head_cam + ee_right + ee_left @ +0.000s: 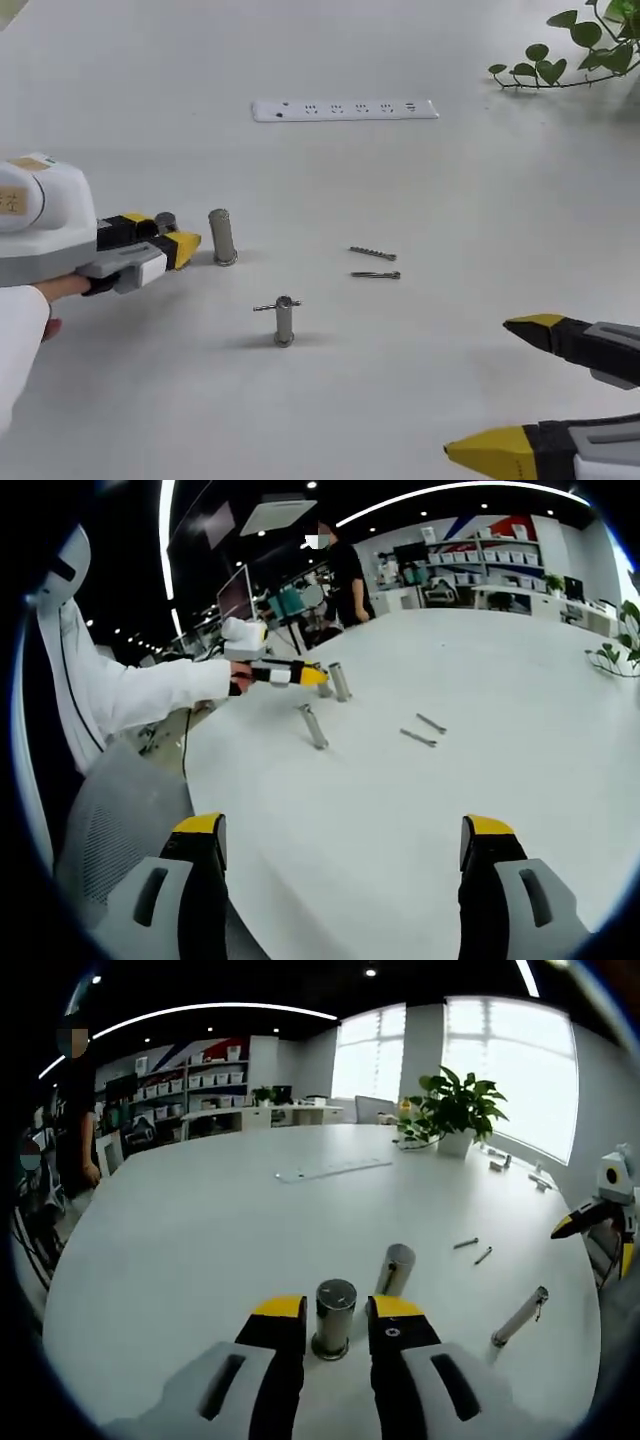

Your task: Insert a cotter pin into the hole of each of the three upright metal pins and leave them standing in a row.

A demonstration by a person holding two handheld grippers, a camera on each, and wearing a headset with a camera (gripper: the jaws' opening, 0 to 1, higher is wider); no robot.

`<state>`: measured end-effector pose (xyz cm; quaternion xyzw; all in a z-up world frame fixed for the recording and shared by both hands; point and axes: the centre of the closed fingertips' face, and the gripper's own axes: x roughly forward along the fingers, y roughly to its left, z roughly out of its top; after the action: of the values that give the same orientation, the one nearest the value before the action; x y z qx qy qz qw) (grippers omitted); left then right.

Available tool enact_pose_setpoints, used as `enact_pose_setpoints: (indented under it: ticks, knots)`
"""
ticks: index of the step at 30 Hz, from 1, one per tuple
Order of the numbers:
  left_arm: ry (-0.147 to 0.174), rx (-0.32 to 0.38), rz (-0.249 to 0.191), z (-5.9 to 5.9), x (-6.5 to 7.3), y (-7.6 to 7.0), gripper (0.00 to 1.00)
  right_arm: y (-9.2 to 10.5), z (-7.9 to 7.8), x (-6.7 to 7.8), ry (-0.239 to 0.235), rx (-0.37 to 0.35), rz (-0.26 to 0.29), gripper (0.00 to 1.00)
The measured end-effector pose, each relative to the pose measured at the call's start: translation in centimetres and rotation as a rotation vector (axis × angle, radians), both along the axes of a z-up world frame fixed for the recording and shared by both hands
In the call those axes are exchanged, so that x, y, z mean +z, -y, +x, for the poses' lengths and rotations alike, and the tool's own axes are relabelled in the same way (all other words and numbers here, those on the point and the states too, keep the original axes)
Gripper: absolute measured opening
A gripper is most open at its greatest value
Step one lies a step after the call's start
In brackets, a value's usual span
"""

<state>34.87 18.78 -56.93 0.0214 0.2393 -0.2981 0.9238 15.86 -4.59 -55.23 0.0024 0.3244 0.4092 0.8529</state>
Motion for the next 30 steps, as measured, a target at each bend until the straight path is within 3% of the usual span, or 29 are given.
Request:
enact_pose_setpoints:
  ticks: [3, 12, 16, 21, 24, 27, 30]
  knots:
    - [0.007, 0.006, -0.009, 0.3, 0.1, -0.2, 0.15, 0.0, 0.0, 0.0, 0.001, -0.004, 0.0, 0.95]
    - [-0.01, -0.05, -0.012, -0.1, 0.0, 0.2, 0.12, -0.2, -0.1, -0.1, -0.003, 0.002, -0.006, 0.94]
    - [0.023, -0.088, 0.064, -0.2, 0.2, 0.2, 0.11, -0.4, -0.2, -0.2, -0.007, 0.008, -0.007, 0.94]
    - [0.003, -0.063, 0.063, -0.3, 0.2, 0.0, 0.1, -0.4, -0.3, -0.4, -0.011, 0.009, -0.019, 0.94]
    - [-0.006, -0.038, 0.052, -1.0, 1.0, -0.3, 0.1, -0.4, -0.3, -0.3, -0.01, 0.003, -0.019, 0.94]
    - [0.01, -0.029, 0.024, -1.9, 2.4, -0.4, 0.1, -0.2, -0.1, 0.0, -0.001, -0.009, -0.017, 0.93]
    - [0.034, -0.028, 0.036, -3.0, 4.0, -0.6, 0.1, 0.0, 0.0, 0.3, 0.009, -0.021, -0.013, 0.93]
